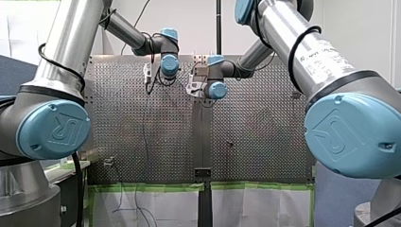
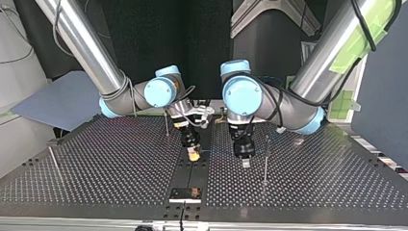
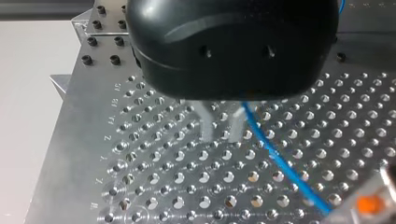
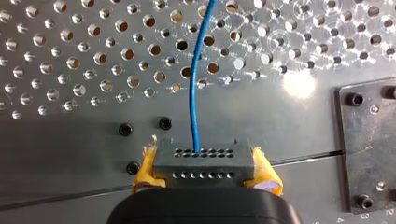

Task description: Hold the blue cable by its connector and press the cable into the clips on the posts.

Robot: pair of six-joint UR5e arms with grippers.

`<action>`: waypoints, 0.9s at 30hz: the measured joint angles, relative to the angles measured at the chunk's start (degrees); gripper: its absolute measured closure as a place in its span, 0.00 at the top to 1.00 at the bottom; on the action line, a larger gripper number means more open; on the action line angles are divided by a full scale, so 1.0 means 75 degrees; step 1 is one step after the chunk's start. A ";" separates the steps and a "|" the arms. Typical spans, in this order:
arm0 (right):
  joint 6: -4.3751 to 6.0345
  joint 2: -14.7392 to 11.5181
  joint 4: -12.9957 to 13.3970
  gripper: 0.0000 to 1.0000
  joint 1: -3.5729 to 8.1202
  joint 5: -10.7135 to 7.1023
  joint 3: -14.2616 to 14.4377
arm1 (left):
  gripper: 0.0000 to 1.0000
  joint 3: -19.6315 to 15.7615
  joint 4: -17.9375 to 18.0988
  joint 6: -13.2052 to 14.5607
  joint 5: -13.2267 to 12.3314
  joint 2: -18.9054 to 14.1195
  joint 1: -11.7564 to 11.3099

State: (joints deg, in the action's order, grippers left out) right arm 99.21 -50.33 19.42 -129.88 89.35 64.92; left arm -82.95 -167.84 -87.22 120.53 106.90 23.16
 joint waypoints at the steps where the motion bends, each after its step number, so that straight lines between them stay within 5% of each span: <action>1: 0.0003 0.0000 -0.0005 0.00 0.0006 -0.0002 0.0000 | 0.00 0.0000 0.0001 -0.0004 0.0000 0.0000 0.0006; 20: -0.0012 -0.0003 -0.0523 0.00 0.0054 0.0033 0.0029 | 0.00 -0.0004 0.0068 -0.0660 0.0004 0.0347 0.0344; 27: -0.0041 -0.0051 -0.0563 0.00 0.0212 0.0354 0.0429 | 0.00 -0.0028 0.0064 -0.0837 0.0010 0.0384 0.0463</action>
State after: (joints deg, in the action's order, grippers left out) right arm 98.90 -50.71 15.20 -128.30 92.00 68.14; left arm -83.16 -167.36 -93.50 120.60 109.78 26.63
